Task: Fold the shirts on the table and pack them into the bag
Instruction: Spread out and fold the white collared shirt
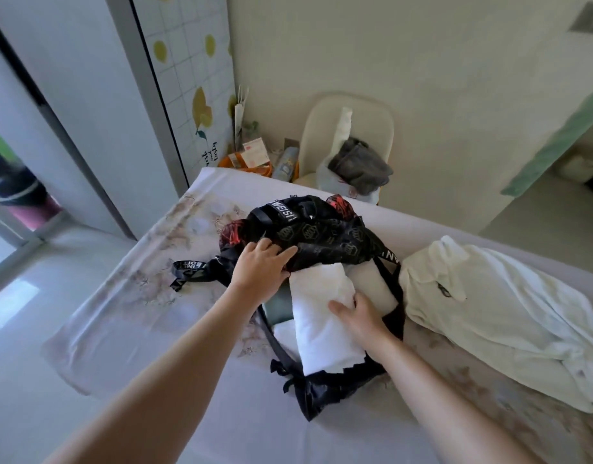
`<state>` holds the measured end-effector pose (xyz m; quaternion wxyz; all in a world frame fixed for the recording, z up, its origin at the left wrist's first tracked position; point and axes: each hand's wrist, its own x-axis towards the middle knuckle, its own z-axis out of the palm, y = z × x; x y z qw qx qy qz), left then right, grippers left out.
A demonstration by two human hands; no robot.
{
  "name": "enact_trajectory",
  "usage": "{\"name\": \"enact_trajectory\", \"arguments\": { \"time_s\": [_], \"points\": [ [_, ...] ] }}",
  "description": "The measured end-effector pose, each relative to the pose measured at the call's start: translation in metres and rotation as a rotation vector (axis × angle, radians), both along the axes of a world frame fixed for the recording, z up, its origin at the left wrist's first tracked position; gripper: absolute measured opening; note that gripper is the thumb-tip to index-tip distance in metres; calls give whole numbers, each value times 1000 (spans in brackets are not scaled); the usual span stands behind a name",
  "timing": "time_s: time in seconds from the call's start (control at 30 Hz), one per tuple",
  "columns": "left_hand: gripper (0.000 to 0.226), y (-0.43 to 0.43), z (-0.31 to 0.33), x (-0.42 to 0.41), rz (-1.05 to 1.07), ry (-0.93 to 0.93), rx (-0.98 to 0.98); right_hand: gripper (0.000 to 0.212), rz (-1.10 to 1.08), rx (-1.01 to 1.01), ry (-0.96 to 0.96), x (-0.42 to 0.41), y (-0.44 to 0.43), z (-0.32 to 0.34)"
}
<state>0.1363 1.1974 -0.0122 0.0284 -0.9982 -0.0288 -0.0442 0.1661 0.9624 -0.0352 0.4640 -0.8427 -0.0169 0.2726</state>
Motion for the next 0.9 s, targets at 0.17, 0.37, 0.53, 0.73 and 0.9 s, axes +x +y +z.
{"name": "enact_trajectory", "arguments": {
  "time_s": [0.17, 0.37, 0.53, 0.73, 0.9],
  "points": [
    [26, 14, 24, 20, 288, -248, -287, 20, 56, 82, 29, 2, -1, 0],
    [19, 20, 18, 18, 261, -374, -382, 61, 178, -66, -75, 33, 49, -16],
    [27, -17, -2, -10, -7, -569, -251, 48, 112, -104, -311, 31, 59, -42],
    [56, -49, -67, -28, 152, -59, -455, 27, 67, -76, -420, 28, 55, -36],
    [71, -29, -79, -19, 40, 135, -516, 77, 640, -501, -705, -16, 25, -48]
  ]
}}
